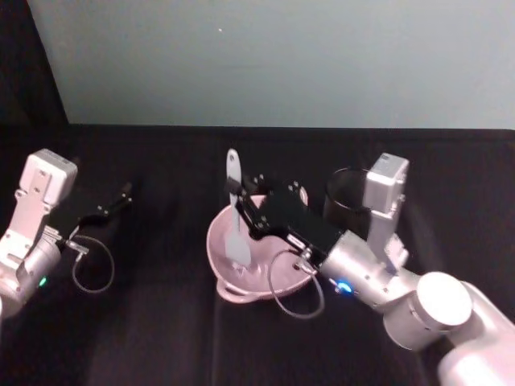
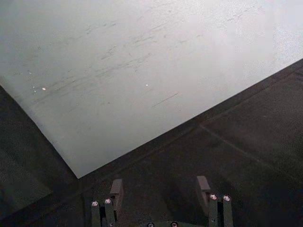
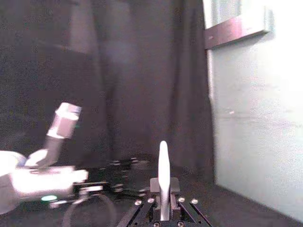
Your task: Use the one hand to pick up the spoon and stir the clear water in the bowl.
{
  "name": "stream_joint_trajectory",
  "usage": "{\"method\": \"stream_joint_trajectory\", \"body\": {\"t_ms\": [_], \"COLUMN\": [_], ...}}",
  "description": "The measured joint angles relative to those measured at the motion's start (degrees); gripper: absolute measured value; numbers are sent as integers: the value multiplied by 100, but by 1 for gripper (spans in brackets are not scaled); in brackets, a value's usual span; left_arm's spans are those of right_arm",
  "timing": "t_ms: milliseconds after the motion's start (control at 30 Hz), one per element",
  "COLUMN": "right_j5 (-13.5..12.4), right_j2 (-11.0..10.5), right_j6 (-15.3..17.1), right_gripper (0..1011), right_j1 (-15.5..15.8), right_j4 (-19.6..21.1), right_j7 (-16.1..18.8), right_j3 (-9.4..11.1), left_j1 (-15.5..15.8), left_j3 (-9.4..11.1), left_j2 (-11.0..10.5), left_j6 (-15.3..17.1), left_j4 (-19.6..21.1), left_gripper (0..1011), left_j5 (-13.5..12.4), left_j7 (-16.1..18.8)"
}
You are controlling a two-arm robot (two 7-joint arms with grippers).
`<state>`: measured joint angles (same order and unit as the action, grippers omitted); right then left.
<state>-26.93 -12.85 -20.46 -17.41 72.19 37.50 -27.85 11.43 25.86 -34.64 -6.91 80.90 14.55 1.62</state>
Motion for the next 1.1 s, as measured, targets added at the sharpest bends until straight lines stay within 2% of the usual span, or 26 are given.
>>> {"method": "stream_joint_trajectory", "body": {"t_ms": [33,200,400,533,633,800,867,1000,1100], "right_j5": [177,666,908,944,898,677,548,375,312], "right_j2": [131,435,459,326,156,-155,-282,-384,-388], "right_j6": [-178,-615,-754,-674,-436,38,212,422,488], "right_gripper": [119,118,118,118,119,118,119,118,118], "right_j1": [-111,-389,-506,-447,-309,25,199,381,415], "right_j4": [-231,-849,-1055,-927,-647,-43,244,558,620], "right_j7": [-182,-709,-1031,-1073,-973,-669,-532,-364,-306], "right_j3": [2,126,339,476,549,624,613,522,437], "left_j1": [0,0,0,0,0,0,0,0,0], "left_j3": [0,0,0,0,0,0,0,0,0], "left_j2": [0,0,0,0,0,0,0,0,0], "left_j6": [0,0,0,0,0,0,0,0,0], "left_j4": [0,0,0,0,0,0,0,0,0], "left_gripper": [1011,1011,1011,1011,1011,1011,1011,1011,1011], "left_j5": [-1,0,0,0,0,0,0,0,0], "left_j7": [0,0,0,0,0,0,0,0,0]}}
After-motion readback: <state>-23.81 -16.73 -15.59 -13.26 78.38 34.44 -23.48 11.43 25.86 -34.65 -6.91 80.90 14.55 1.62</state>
